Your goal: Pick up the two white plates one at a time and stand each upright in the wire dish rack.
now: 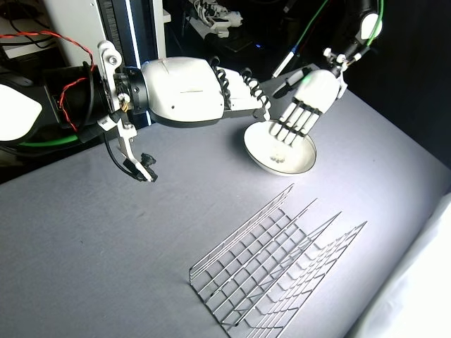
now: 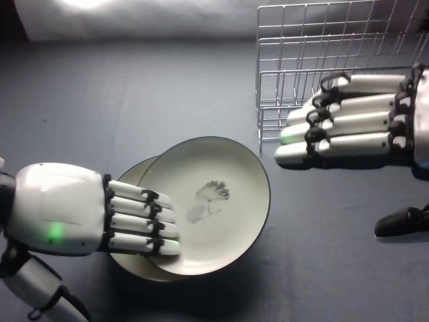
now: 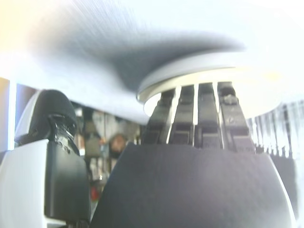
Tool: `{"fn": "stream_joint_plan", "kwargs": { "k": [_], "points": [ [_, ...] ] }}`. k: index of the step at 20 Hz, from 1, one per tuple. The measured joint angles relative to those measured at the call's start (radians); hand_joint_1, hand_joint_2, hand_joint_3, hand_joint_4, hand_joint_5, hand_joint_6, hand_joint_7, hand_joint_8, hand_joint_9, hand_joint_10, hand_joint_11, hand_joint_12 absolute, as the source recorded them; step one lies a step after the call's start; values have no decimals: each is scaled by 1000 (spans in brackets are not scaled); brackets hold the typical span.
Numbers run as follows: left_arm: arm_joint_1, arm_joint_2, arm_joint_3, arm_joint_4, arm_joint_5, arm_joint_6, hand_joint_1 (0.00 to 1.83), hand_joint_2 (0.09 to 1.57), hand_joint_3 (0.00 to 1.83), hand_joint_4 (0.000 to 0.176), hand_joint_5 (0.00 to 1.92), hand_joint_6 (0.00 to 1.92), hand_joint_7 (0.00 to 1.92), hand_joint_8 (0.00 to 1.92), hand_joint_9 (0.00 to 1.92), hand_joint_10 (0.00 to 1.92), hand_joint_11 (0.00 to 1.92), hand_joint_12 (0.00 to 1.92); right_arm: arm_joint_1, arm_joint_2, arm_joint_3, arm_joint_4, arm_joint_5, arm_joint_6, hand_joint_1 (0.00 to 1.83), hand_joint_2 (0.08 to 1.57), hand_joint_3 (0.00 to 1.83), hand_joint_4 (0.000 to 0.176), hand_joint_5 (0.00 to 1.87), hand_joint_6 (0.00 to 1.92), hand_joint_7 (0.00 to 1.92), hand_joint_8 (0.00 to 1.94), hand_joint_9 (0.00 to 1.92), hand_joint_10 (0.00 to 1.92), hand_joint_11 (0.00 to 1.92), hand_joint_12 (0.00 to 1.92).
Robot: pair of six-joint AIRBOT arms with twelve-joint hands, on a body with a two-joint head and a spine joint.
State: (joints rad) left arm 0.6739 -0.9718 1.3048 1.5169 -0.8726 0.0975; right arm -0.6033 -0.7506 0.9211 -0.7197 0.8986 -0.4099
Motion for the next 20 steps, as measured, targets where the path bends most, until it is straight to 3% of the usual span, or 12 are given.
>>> {"fn": "stream_joint_plan", "kwargs": {
  "k": [7, 13, 14, 20],
  "points": [
    [-34, -11, -51, 7, 47, -1, 0, 1111, 0, 0, 0, 0, 0, 0, 0, 0, 0, 0, 4, -100, 82, -45, -93, -3, 1081, 1111, 11, 0, 247, 2, 220, 0, 197, 0, 0, 638],
    [-47, -11, -58, -9, 53, -17, 0, 1115, 1, 0, 0, 0, 0, 0, 0, 0, 0, 0, 15, -203, 134, -70, -144, -3, 1108, 1092, 0, 0, 287, 11, 268, 7, 235, 8, 0, 728],
    [-51, -11, -61, -11, 55, -22, 0, 1109, 0, 0, 1, 0, 0, 0, 0, 0, 7, 3, 22, -223, 148, -70, -151, -3, 1131, 1077, 0, 0, 332, 16, 309, 8, 280, 16, 0, 810],
    [-64, -11, -80, -11, 53, -31, 0, 1109, 0, 0, 0, 0, 0, 0, 0, 0, 10, 4, 49, -342, 237, -70, -189, -11, 1162, 1084, 1, 0, 326, 0, 302, 1, 286, 6, 0, 784]
  ]
}}
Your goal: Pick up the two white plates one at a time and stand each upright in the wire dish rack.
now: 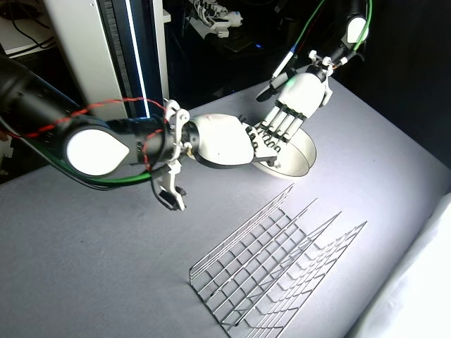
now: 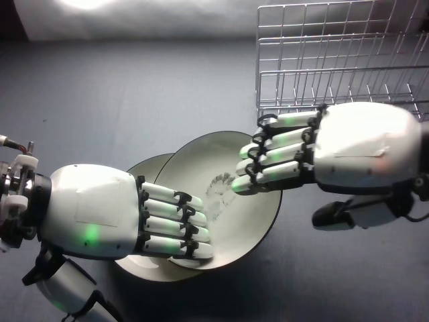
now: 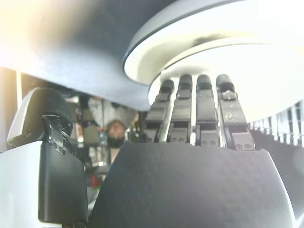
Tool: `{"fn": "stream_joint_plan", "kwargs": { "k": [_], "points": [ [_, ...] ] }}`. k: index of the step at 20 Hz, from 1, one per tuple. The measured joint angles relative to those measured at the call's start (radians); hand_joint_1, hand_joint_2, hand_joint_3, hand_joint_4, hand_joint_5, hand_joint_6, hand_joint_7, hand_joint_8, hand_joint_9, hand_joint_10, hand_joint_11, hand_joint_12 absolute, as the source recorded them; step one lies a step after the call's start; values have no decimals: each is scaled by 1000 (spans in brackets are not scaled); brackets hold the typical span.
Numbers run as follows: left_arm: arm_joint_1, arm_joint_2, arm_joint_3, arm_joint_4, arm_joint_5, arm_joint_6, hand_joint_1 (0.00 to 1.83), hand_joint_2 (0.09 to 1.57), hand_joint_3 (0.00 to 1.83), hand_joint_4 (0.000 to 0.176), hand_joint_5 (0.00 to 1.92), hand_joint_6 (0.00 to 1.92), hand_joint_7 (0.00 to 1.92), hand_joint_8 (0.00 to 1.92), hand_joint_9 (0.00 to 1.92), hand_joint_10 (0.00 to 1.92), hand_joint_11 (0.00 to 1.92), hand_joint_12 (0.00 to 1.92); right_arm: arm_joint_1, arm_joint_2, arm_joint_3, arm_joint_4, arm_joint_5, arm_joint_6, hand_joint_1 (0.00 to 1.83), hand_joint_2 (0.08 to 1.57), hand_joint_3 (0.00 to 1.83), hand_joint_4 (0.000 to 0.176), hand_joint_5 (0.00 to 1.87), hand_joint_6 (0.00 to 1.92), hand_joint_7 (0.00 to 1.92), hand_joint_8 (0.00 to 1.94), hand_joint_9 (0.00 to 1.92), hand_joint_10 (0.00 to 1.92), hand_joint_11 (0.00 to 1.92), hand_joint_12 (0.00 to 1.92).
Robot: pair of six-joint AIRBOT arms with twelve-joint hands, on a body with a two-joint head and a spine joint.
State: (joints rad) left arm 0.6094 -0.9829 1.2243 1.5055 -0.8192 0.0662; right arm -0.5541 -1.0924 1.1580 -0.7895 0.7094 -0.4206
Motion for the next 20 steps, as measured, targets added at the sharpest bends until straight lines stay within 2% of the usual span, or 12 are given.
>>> {"fn": "stream_joint_plan", "kwargs": {
  "k": [3, 6, 8, 15, 20],
  "points": [
    [0, 0, 0, 0, -4, -2, 0, 1094, 0, 0, 9, 3, 0, 0, 0, 0, 18, 8, 15, -43, 33, 5, -15, -2, 1141, 1100, 7, 0, 352, 5, 337, 4, 316, 9, 0, 849],
    [5, 0, 0, -4, -4, -3, 0, 1102, 0, 0, 1, 0, 0, 0, 0, 0, 6, 3, 16, -53, 38, 6, -21, -3, 1165, 1079, 0, 0, 386, 14, 358, 7, 333, 12, 0, 885],
    [6, 0, 0, -7, -4, -3, 0, 1094, 0, 0, 0, 0, 0, 0, 0, 0, 3, 2, 16, -58, 38, 6, -21, -4, 1138, 1094, 5, 0, 347, 2, 331, 1, 301, 3, 0, 809],
    [9, 0, 0, -14, -3, -4, 0, 1092, 0, 0, 1, 0, 0, 0, 0, 0, 2, 1, 53, -58, 39, 5, -17, -11, 1163, 1099, 3, 0, 403, 7, 402, 7, 394, 19, 0, 1045],
    [31, 1, 19, -31, -19, -4, 0, 1100, 0, 0, 0, 0, 0, 0, 0, 0, 0, 0, 72, -29, 32, 6, -7, -15, 1150, 1098, 2, 0, 411, 2, 420, 1, 409, 11, 0, 1049]
  ]
}}
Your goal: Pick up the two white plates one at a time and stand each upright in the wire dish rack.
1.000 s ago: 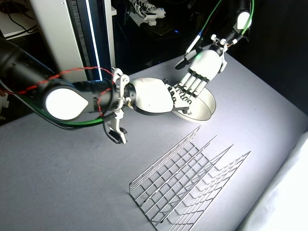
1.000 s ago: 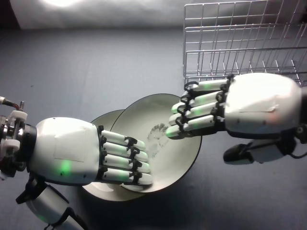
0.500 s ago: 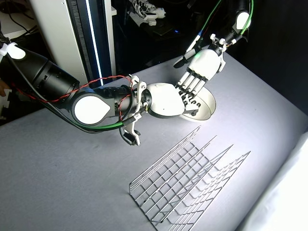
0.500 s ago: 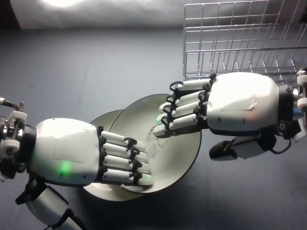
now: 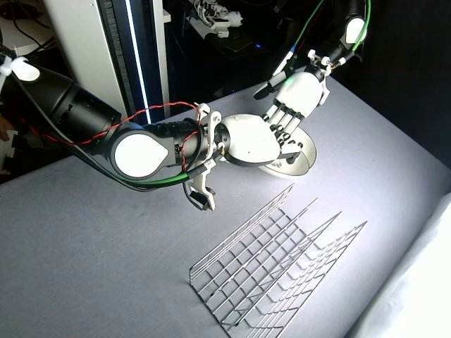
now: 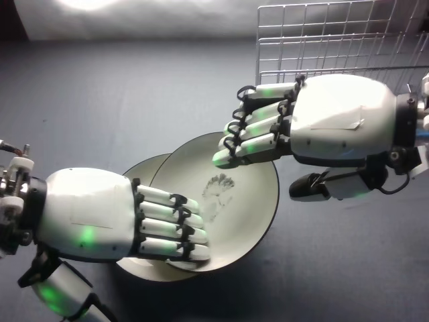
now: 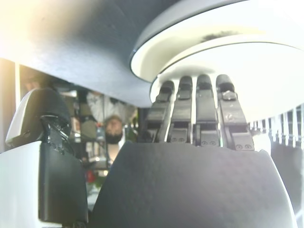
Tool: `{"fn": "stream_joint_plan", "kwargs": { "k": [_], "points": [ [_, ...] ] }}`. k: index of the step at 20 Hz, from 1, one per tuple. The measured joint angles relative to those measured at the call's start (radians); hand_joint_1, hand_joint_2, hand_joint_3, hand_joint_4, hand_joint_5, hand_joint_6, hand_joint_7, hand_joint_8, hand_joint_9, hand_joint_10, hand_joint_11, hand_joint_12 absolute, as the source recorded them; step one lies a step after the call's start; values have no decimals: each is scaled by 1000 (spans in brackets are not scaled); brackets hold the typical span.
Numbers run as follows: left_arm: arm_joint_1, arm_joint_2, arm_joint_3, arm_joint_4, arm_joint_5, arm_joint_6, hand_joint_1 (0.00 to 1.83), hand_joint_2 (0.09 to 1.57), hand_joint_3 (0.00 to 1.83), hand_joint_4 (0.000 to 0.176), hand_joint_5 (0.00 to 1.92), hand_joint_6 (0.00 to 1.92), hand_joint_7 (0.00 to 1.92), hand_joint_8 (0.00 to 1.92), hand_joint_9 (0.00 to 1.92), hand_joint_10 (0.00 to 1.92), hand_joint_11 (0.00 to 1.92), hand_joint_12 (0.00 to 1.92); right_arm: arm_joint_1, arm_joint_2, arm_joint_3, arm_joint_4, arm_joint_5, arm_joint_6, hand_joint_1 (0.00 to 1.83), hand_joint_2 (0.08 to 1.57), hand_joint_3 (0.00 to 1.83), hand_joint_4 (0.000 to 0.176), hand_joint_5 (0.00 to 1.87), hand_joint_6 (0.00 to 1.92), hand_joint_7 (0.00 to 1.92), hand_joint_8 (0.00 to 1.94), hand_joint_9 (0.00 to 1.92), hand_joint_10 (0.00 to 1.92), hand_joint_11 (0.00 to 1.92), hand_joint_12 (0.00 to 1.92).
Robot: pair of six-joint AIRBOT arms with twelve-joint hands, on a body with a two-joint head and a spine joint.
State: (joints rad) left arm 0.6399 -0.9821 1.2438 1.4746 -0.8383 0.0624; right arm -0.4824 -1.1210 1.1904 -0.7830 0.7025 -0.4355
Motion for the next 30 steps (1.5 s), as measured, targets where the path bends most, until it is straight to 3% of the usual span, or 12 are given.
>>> {"fn": "stream_joint_plan", "kwargs": {
  "k": [2, 7, 10, 12, 13, 20, 23, 30],
  "points": [
    [11, 2, 16, 6, -16, 0, 0, 1097, 0, 0, 15, 6, 0, 0, 1, 0, 19, 8, -1, 8, -5, -5, -2, 0, 1110, 1144, 14, 0, 356, 0, 372, 0, 365, 4, 0, 949],
    [30, 21, 64, 31, -71, 0, 0, 1104, 1, 0, 0, 0, 0, 0, 0, 0, 2, 1, -1, 14, -17, -7, 0, 0, 1162, 1085, 0, 0, 370, 1, 377, 0, 354, 0, 0, 917],
    [30, 37, 77, 57, -89, 1, 0, 1104, 1, 0, 1, 0, 0, 0, 0, 0, 0, 0, -5, 23, -23, -7, 3, 0, 1141, 1056, 0, 0, 322, 6, 314, 1, 286, 0, 0, 780],
    [17, 45, 82, 81, -110, 0, 0, 1111, 5, 0, 2, 1, 0, 0, 0, 0, 1, 0, -5, 25, -23, -6, 3, 0, 1135, 1016, 0, 0, 316, 2, 287, 0, 249, 1, 0, 703],
    [7, 46, 85, 86, -116, 2, 0, 1120, 8, 0, 3, 1, 0, 0, 0, 0, 4, 2, -5, 26, -24, -7, 3, 0, 1121, 1060, 0, 0, 242, 1, 214, 0, 178, 1, 0, 574],
    [-38, 39, 195, 123, -143, -32, 0, 1102, 0, 0, 0, 0, 0, 0, 0, 0, 0, 0, -5, 46, -33, -6, 10, -8, 1111, 1005, 0, 0, 198, 0, 164, 0, 124, 0, 0, 444],
    [-36, 31, 202, 154, -146, -37, 0, 1101, 0, 0, 0, 0, 0, 0, 0, 0, 9, 4, -5, 47, -38, -11, 11, -9, 1086, 1001, 0, 0, 186, 0, 152, 0, 113, 0, 0, 423],
    [0, 19, 202, 153, -150, -41, 0, 1103, 0, 0, 3, 1, 0, 0, 0, 0, 10, 4, -5, 52, -48, -14, 11, -12, 1033, 1047, 6, 0, 95, 0, 48, 0, 14, 0, 0, 172]
  ]
}}
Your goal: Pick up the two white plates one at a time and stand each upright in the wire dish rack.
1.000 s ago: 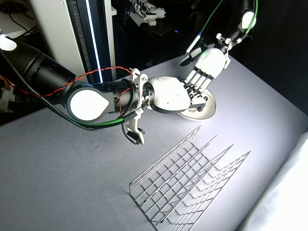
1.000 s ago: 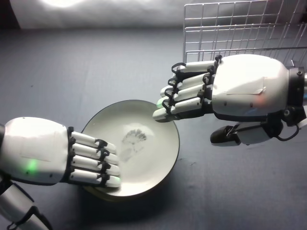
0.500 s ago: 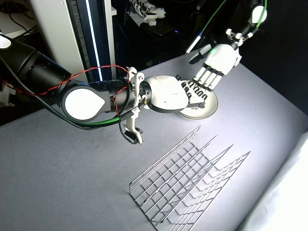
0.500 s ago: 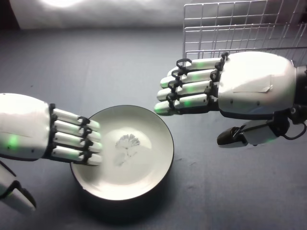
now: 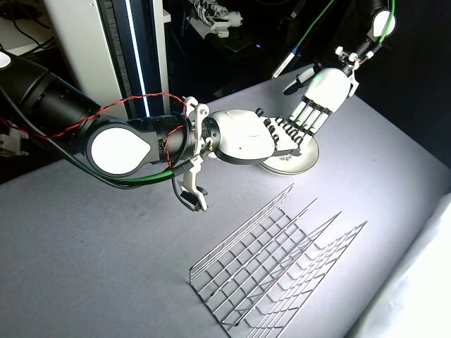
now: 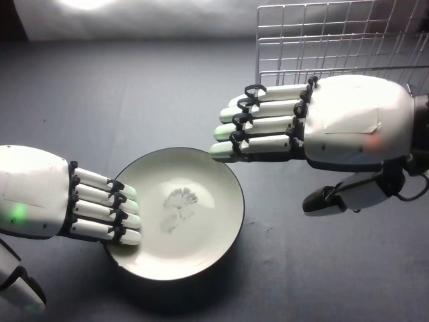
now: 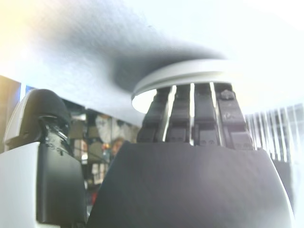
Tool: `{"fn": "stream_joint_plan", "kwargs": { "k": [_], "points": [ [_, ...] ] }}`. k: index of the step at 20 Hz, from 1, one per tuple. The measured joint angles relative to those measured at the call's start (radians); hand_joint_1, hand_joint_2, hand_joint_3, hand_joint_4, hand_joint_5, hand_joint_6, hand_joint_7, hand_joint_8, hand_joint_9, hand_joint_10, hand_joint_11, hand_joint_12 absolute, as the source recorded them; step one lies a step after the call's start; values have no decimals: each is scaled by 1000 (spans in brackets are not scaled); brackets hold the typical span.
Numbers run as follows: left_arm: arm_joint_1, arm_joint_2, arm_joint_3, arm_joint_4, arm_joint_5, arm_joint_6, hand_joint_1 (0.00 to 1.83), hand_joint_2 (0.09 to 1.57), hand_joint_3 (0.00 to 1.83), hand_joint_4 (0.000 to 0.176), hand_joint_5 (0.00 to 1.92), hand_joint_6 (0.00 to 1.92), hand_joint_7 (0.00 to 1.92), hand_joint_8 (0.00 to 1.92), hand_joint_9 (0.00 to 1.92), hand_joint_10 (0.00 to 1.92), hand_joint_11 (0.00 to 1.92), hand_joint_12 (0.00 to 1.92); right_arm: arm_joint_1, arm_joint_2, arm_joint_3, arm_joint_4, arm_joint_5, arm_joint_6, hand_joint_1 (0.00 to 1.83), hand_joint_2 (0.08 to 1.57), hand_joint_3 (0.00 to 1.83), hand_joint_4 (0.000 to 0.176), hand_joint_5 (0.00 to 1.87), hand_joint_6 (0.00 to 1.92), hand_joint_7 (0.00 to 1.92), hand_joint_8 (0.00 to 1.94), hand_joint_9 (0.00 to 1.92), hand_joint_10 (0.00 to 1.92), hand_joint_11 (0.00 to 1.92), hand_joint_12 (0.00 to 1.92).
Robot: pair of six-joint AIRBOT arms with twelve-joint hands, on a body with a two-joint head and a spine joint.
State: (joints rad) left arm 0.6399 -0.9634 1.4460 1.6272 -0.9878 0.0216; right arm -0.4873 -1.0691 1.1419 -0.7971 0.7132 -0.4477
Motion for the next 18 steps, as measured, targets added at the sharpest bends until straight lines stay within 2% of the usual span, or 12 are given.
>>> {"fn": "stream_joint_plan", "kwargs": {
  "k": [3, 6, 12, 15, 16, 18],
  "points": [
    [14, -3, -7, -8, 9, 0, 0, 1103, 0, 0, 0, 0, 0, 0, 0, 0, 0, 0, 0, 4, -8, 0, 3, 0, 1050, 1032, 0, 0, 96, 1, 54, 1, 20, 2, 0, 188],
    [25, -6, -47, -25, 38, 0, 0, 1106, 2, 0, 1, 0, 0, 0, 0, 0, 5, 2, 0, 14, -17, 2, 7, -1, 1070, 999, 0, 0, 85, 0, 68, 4, 38, 5, 0, 242],
    [24, -42, -129, -79, 101, 10, 0, 1109, 2, 0, 0, 0, 0, 0, 0, 0, 13, 6, -4, 34, -22, 3, 17, -1, 1061, 1006, 0, 0, 80, 4, 65, 2, 36, 3, 0, 174],
    [21, -47, -147, -88, 125, 15, 0, 1110, 2, 0, 0, 0, 0, 0, 0, 0, 0, 0, -18, 39, -31, 1, 15, -1, 1077, 998, 0, 0, 91, 4, 72, 2, 42, 2, 0, 211],
    [18, -48, -157, -92, 137, 16, 0, 1101, 0, 0, 0, 0, 0, 0, 0, 0, 0, 0, -25, 39, -31, -4, 15, -1, 1137, 985, 0, 0, 137, 11, 116, 7, 73, 7, 0, 292],
    [4, -51, -165, -85, 145, 16, 0, 1109, 2, 0, 0, 0, 0, 0, 0, 0, 0, 0, -29, 39, -31, -6, 12, -1, 1103, 1012, 5, 0, 127, 3, 113, 2, 75, 1, 0, 321]
  ]
}}
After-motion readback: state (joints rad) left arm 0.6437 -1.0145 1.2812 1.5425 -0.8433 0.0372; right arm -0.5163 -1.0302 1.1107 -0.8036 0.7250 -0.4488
